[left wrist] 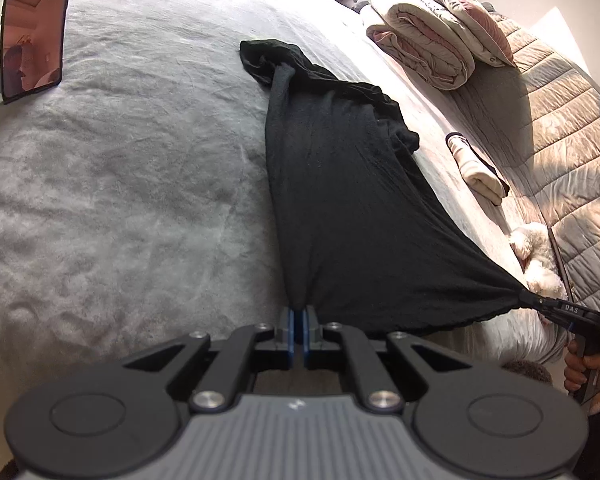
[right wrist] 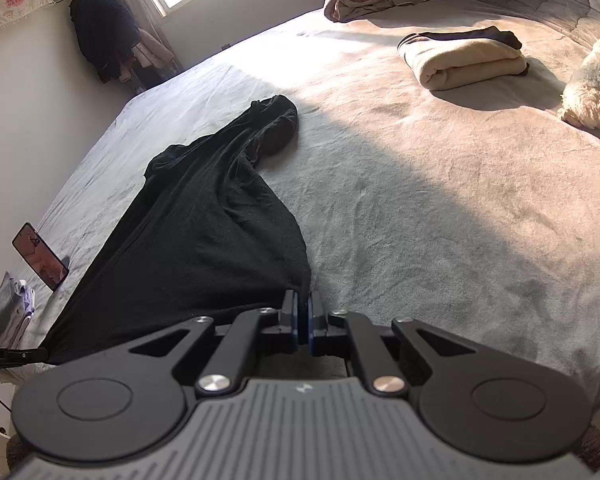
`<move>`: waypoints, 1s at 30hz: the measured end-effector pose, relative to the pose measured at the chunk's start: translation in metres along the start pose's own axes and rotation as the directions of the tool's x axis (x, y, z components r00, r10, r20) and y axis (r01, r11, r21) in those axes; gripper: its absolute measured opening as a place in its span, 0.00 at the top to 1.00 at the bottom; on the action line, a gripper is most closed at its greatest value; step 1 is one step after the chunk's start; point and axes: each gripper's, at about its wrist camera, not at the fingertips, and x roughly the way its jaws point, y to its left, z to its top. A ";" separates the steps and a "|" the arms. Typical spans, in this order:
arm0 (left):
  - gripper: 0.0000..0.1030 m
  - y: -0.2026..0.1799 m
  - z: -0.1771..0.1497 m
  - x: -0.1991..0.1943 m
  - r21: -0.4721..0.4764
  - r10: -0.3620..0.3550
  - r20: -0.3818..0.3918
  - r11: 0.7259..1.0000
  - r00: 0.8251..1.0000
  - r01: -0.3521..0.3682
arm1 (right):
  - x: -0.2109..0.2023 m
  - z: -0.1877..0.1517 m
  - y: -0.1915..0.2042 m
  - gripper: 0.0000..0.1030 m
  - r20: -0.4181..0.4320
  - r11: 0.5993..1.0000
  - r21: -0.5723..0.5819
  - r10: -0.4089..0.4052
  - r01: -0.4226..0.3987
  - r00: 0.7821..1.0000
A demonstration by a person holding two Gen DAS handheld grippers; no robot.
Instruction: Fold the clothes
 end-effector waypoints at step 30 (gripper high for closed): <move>0.56 0.016 0.028 0.022 -0.071 0.013 0.034 0.997 0.999 -0.010 | 0.064 0.015 0.017 0.59 -0.166 0.991 -0.113 -0.092 0.074 0.982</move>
